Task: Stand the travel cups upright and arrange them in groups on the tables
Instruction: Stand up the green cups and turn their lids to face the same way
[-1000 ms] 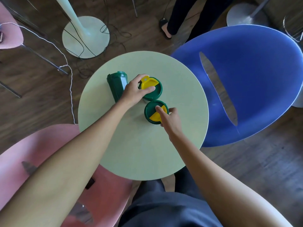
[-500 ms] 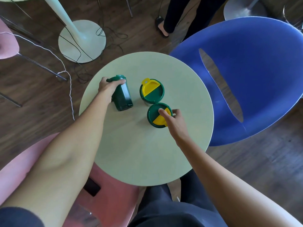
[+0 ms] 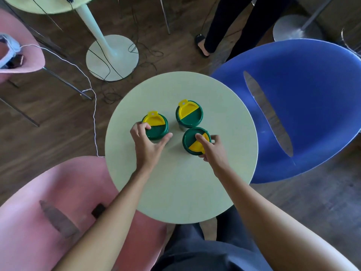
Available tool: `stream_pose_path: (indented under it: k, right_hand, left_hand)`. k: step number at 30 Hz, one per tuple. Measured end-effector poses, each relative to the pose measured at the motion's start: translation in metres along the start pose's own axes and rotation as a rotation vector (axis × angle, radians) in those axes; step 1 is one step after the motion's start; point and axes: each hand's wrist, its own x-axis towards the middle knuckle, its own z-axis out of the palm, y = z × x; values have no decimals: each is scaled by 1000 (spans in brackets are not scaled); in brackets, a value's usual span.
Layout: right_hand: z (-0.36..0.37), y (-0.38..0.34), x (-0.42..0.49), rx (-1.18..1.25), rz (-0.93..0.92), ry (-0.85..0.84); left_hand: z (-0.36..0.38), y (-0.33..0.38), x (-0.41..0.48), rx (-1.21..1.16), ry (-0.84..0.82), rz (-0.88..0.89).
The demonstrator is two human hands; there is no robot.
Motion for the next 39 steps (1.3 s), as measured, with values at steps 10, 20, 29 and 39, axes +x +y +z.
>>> stream_pose_path:
  k: [10, 20, 29, 39]
  right_hand:
    - [-3, -6, -4, 125, 62, -18]
    - [1, -10, -9, 131, 64, 10]
    - [3, -10, -14, 81, 76, 3]
    - [15, -14, -18, 72, 86, 9]
  left_hand:
    - [-37, 7, 37, 104, -327, 68]
    - [-32, 29, 63, 308, -493, 4]
    - [-24, 37, 51, 301, -417, 17]
    - [-25, 37, 61, 267, -486, -41]
